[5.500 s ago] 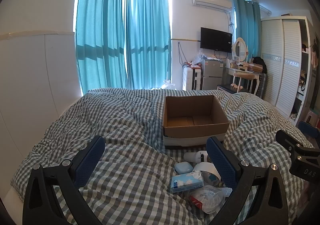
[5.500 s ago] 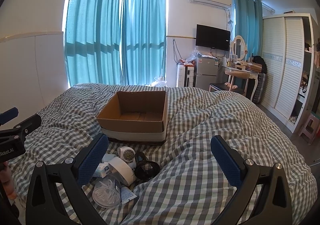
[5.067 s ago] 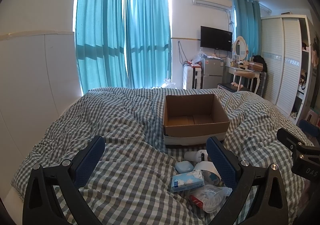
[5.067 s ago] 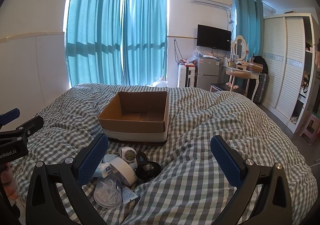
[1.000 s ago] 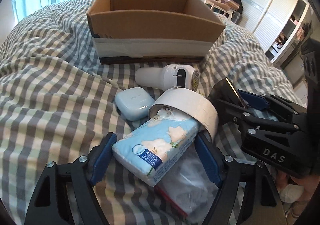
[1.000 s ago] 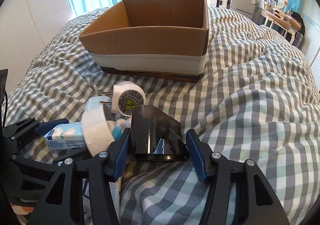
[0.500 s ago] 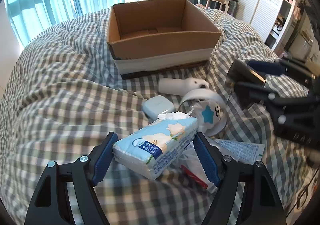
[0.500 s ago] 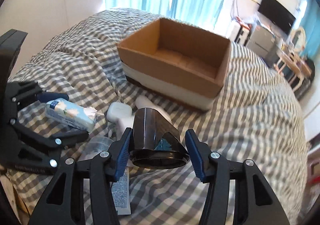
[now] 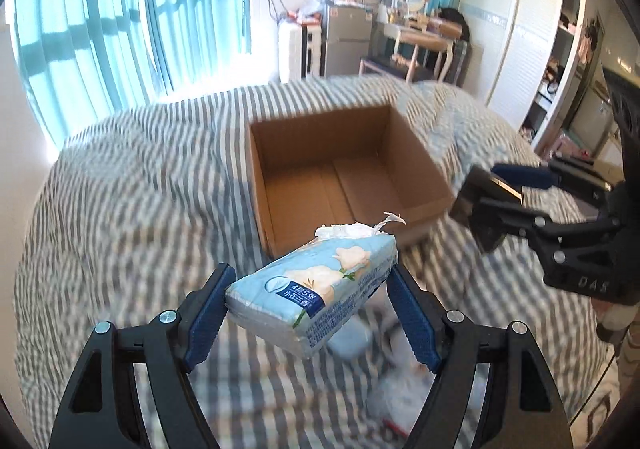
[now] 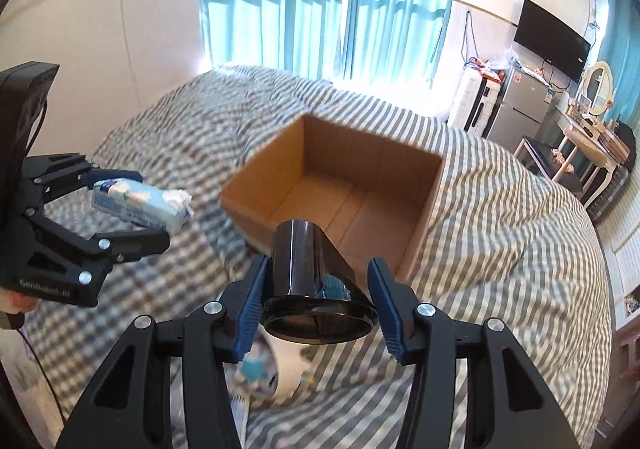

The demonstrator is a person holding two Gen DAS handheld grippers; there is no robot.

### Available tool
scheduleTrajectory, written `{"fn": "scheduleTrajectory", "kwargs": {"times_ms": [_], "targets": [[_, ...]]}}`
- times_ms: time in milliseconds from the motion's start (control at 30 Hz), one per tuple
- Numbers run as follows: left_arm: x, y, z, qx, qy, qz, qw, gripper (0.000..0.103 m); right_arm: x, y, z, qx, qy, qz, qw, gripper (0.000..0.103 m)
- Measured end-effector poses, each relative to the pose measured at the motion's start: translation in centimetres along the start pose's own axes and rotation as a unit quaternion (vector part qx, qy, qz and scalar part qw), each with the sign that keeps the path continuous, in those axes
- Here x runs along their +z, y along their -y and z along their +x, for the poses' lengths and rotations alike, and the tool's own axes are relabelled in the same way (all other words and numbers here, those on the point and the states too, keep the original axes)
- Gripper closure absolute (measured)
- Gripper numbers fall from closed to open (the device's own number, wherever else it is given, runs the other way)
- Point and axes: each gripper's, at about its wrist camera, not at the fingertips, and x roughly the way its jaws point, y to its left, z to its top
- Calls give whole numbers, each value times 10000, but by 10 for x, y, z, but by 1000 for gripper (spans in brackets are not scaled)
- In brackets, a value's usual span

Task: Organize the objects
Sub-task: 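Carry both items over the cardboard box and open both tools to drop them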

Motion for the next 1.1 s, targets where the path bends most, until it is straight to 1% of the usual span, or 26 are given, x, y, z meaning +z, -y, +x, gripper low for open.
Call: {"fn": "scheduleTrajectory", "kwargs": {"times_ms": [167,200,233,267,400,467,600,667,800,933,967,1100], "targets": [[47,-11,26,92,207,17,9997,23,33,23,24,-34,118,148,9998,58],[54,-13,32,97,229,21,9997,23,39,29,32,-18,123,212,9997,61],[61,-14,41,98,238,31,9997,23,45,33,42,-1,102,243,9997,72],[66,-15,51,94,228,40,9997,23,50,38,53,10,67,278,9996,75],[83,-18,93,-9,110,57,9999,23,61,55,105,17,-177,408,9990,75],[87,-18,115,29,38,92,9999,23,64,62,124,29,-239,468,9986,75],[91,-15,152,107,-87,194,9997,23,69,71,155,33,-376,464,9982,75],[92,-15,167,77,-128,219,9996,23,68,73,164,14,-442,439,9981,75],[92,-12,182,60,-187,279,9994,23,70,79,181,-20,-537,414,9977,75],[93,-6,186,167,-60,437,9989,23,70,80,186,63,-567,471,9973,75],[91,-6,185,187,-29,426,9989,22,69,80,185,73,-577,491,9971,75],[88,-11,178,61,-72,328,9994,17,69,81,175,299,-593,713,9952,75]]}}
